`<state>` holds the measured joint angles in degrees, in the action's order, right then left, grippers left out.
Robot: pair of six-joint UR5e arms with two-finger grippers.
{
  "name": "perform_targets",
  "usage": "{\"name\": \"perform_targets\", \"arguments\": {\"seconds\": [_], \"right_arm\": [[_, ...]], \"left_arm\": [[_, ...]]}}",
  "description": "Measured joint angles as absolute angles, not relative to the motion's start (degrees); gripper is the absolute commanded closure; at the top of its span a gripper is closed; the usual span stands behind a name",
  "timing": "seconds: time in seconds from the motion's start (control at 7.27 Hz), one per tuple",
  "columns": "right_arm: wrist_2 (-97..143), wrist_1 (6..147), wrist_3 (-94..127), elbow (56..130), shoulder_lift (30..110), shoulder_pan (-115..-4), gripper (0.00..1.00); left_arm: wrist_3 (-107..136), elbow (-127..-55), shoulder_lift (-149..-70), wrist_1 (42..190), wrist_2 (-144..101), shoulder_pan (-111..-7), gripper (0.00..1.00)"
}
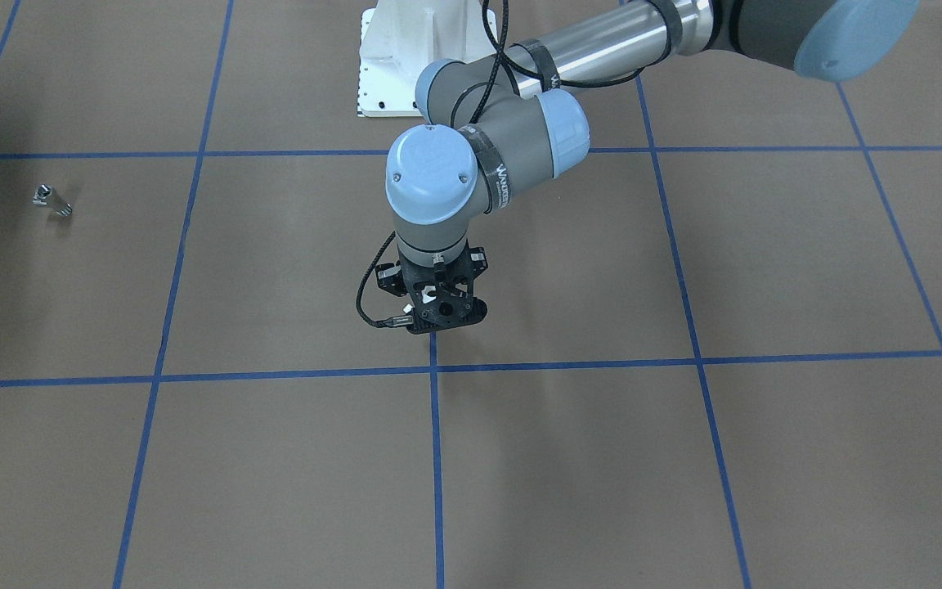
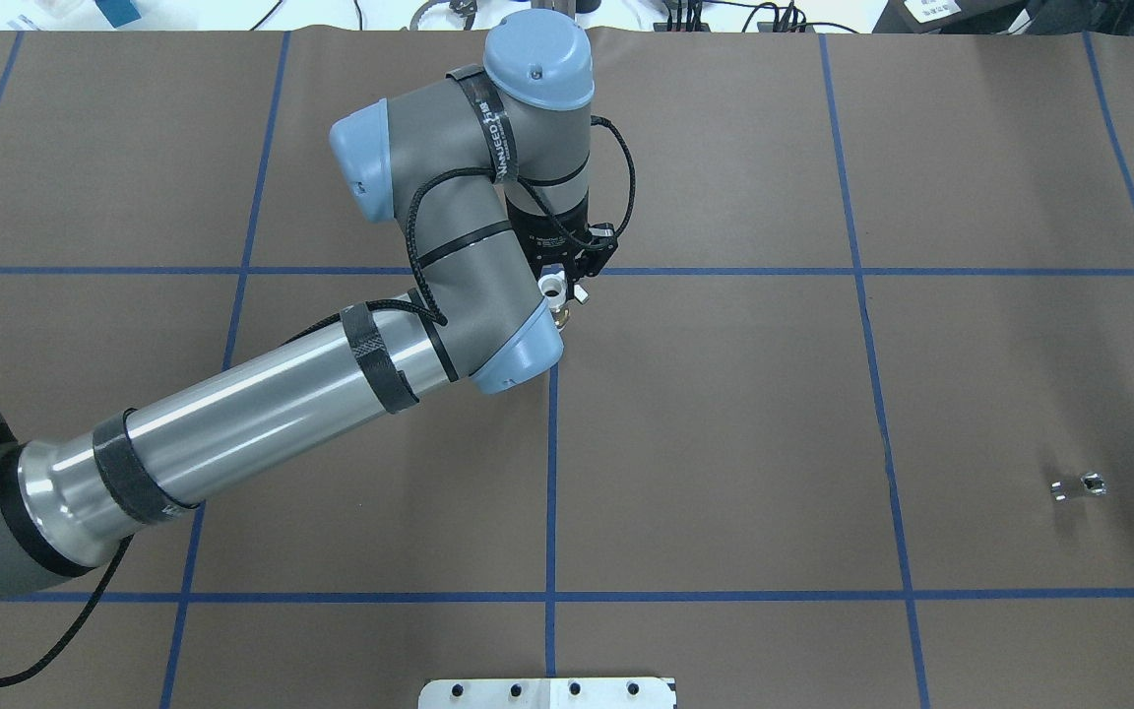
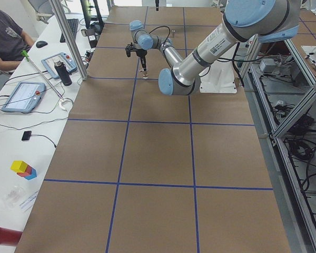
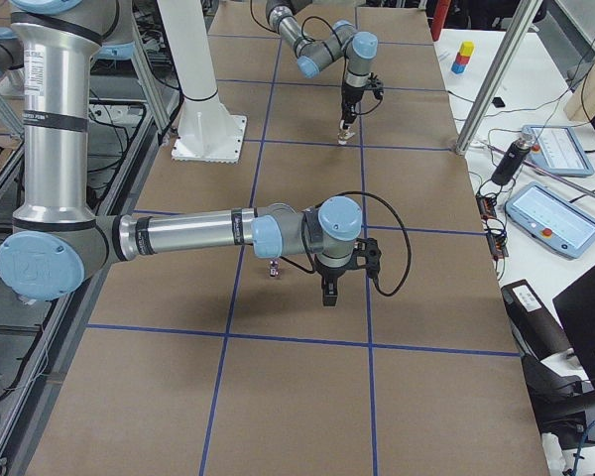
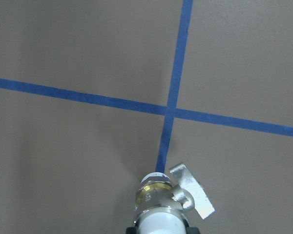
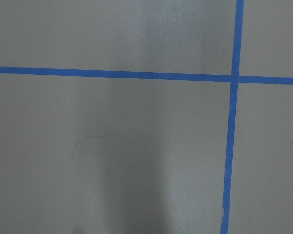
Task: Assemble PPR valve and pipe with both arms
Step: 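Lower the valve upright at table center and open the left gripper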
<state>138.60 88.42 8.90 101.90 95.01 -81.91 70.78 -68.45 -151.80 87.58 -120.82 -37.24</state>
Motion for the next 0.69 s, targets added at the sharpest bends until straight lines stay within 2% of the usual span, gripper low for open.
{"name": "perform_targets", "arguments": {"seconds": [0.69], "right_arm": [[138.6,88.43,8.88,101.74,95.01,-81.77,0.0]], "left_arm": [[71.19,-68.29,-151.76,87.82,-120.85,-36.95,1.0]]}}
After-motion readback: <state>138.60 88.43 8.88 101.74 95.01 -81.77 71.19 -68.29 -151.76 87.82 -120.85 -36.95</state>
